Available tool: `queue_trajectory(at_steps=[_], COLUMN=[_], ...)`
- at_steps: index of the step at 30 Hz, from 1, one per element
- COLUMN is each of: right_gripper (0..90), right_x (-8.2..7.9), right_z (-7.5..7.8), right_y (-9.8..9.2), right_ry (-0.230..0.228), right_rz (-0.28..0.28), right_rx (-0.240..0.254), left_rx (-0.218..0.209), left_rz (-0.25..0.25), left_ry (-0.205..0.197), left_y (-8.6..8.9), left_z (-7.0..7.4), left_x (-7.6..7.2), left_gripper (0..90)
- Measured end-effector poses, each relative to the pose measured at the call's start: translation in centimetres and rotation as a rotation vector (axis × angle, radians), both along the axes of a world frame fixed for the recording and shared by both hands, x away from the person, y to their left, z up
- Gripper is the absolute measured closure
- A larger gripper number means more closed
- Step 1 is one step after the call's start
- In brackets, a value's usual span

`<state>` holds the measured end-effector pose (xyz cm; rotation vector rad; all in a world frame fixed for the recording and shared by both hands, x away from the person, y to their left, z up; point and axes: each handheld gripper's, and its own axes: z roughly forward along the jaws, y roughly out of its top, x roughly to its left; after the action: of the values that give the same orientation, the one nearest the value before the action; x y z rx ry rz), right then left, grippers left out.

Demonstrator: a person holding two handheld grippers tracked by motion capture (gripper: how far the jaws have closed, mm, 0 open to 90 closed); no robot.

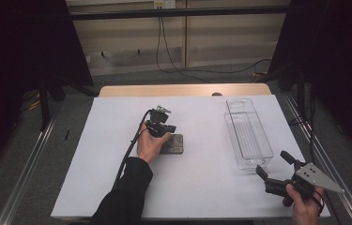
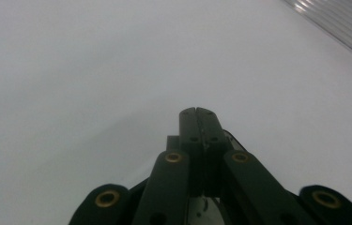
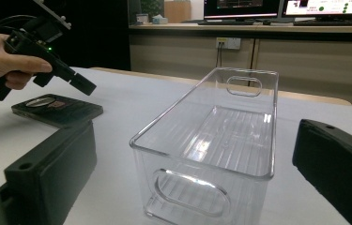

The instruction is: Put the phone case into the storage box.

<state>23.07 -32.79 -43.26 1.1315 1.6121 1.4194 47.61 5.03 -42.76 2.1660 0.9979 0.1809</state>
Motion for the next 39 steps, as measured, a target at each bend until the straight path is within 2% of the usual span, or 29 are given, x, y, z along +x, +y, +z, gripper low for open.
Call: queue_trajectory(at_steps=[2, 6, 7, 9, 14, 16, 21, 23, 27, 32, 39], right_gripper=[0.0, 0.0, 0.0, 0.0, 0.0, 0.0, 0.0, 0.0, 0.0, 0.0, 0.0], right_x=[0.0, 0.0, 0.0, 0.0, 0.0, 0.0, 0.0, 0.0, 0.0, 0.0, -0.1], right_z=[0.0, 0.0, 0.0, 0.0, 0.0, 0.0, 0.0, 0.0, -0.1, 0.0, 0.0], right_y=[0.0, 0.0, 0.0, 0.0, 0.0, 0.0, 0.1, 0.1, 0.1, 0.1, 0.1], right_ry=[0.0, -0.001, 0.0, -0.001, 0.0, -0.001, 0.002, 0.002, 0.004, 0.003, 0.004], right_rz=[0.002, 0.001, 0.0, 0.001, 0.003, 0.003, 0.005, 0.004, 0.006, 0.006, 0.002], right_rx=[0.001, 0.001, 0.004, 0.002, 0.004, 0.004, 0.001, 0.004, 0.005, 0.001, -0.001], left_rx=[0.019, 0.031, 0.05, 0.034, 0.049, 0.067, 0.055, 0.048, 0.062, 0.021, 0.05], left_rz=[0.004, 0.001, -0.002, 0.001, -0.003, -0.011, -0.018, -0.039, -0.04, -0.062, -0.089], left_ry=[-0.003, 0.006, -0.003, 0.009, 0.02, 0.008, 0.016, 0.024, -0.003, 0.02, 0.009], left_y=[-0.5, -1.4, -1.6, -1.8, -2.2, -2.4, -2.7, -2.8, -3.1, -2.5, -2.3], left_z=[-0.3, -1.0, -1.1, -1.4, -2.0, -2.1, -2.1, -2.1, -2.2, -2.3, -2.1], left_x=[0.2, 0.7, 0.8, 1.0, 1.2, 1.1, 0.7, 0.4, -0.3, -0.7, -1.8], left_gripper=[90.0, 90.0, 90.0, 90.0, 90.0, 90.0, 90.0, 90.0, 90.0, 90.0, 90.0])
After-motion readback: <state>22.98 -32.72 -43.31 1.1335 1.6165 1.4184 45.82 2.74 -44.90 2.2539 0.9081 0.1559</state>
